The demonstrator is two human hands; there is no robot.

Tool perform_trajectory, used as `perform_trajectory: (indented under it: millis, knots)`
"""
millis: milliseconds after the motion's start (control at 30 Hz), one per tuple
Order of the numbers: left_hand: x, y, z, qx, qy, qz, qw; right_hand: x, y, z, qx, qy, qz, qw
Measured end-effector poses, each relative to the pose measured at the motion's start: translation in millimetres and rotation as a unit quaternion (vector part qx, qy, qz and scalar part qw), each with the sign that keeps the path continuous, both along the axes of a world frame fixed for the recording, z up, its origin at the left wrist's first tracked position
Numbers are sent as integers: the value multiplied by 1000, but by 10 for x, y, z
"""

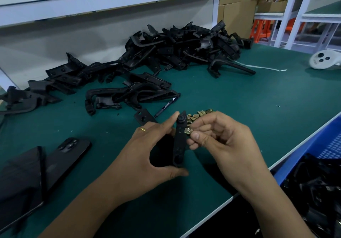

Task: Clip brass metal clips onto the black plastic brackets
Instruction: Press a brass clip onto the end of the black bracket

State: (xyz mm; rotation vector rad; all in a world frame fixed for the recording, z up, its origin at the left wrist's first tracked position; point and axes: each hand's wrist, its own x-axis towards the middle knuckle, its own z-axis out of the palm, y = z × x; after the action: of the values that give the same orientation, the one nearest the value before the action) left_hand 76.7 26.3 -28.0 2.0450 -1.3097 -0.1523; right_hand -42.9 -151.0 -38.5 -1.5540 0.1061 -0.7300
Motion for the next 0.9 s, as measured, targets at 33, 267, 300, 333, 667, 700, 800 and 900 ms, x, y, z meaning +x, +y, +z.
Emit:
perform_trajectory:
  millis: [33, 267, 300, 333, 667, 700, 800, 900]
  knots:
    - [-1, 5, 10, 0, 3, -5, 1000, -9, -7, 8, 23, -8, 12, 1000]
    - [-32, 24, 93, 17, -7, -43, 999, -68, -73, 14, 108, -13, 64, 992]
    - [-40, 30, 112, 21, -7, -51, 998, -70, -81, 13, 112, -7, 72, 991]
    - [-46, 37, 129, 25, -4, -59, 998, -72, -90, 13, 114, 1, 80, 990]
    - [93, 16, 59, 13, 75, -20, 997, 24, -37, -46, -39, 84, -134, 987]
    - [115, -3, 27, 6, 81, 8, 997, 29, -19, -64, -98, 96, -185, 973]
    - [187, -15, -42, -3, 79, 72, 994, 28, 33, -89, -283, 144, -229, 920]
    - [205, -1, -68, -1, 78, 88, 993, 75, 134, -128, -424, 247, -217, 844]
